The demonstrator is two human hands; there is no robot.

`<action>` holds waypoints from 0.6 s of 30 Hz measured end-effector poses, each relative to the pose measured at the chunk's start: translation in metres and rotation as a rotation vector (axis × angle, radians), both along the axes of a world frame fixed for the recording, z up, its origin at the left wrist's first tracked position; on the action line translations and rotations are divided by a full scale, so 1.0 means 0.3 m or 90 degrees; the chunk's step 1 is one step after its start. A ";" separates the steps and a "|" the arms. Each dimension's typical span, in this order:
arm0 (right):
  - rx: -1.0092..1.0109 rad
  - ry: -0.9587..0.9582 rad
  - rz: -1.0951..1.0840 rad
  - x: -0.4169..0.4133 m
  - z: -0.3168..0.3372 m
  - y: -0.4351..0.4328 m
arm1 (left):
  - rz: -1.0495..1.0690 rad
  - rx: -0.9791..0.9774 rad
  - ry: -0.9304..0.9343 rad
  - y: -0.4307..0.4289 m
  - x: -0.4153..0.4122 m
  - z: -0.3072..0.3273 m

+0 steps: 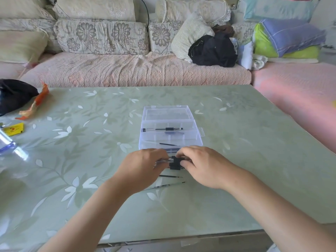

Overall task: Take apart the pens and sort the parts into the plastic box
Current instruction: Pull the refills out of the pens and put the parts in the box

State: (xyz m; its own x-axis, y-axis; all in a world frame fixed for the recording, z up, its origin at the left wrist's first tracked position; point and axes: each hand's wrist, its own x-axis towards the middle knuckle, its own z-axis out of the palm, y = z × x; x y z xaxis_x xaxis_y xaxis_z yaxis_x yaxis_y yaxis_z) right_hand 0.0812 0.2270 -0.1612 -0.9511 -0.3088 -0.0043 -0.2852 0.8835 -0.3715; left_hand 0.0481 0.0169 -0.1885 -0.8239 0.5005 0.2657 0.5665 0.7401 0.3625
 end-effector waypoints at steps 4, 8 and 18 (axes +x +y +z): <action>0.064 0.014 0.030 -0.008 0.006 -0.017 | 0.003 -0.002 0.011 -0.013 0.005 0.020; 0.074 0.031 0.041 -0.002 0.007 -0.035 | -0.006 -0.004 0.005 -0.008 0.005 0.025; 0.098 0.104 0.053 -0.001 0.015 -0.061 | -0.001 0.012 0.017 -0.012 0.008 0.028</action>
State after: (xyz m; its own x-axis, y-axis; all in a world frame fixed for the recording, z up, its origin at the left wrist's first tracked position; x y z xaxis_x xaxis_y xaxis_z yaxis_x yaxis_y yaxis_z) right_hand 0.0808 0.2087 -0.1567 -0.9141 -0.3944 0.0945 -0.4053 0.8969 -0.1771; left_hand 0.0505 0.0132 -0.1800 -0.8156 0.4962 0.2976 0.5774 0.7321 0.3615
